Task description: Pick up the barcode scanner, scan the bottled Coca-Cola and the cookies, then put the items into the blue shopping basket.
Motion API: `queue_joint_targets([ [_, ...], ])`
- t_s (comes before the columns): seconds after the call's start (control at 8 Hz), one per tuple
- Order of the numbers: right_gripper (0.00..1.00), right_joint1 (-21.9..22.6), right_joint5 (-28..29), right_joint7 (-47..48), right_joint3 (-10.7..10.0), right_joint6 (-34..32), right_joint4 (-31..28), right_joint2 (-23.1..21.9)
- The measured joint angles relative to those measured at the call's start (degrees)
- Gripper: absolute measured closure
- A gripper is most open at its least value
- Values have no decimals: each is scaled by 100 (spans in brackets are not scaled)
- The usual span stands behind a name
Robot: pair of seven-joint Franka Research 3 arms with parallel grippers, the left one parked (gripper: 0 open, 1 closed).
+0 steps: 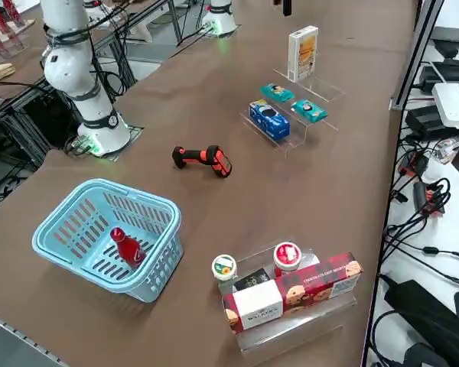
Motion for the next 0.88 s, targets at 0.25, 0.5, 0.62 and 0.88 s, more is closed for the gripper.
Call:
queue_joint_targets([
  [0.25, 0, -12, -5, -307, -82, 355, 139, 321],
  [0.5, 0, -43, -5, -640, -99, 405, 567, 677],
  [0.62, 0, -28, -5, -673, -93, 408, 721, 825],
  [0.88, 0, -11, -4, -735, -87, 446, 826, 1007],
])
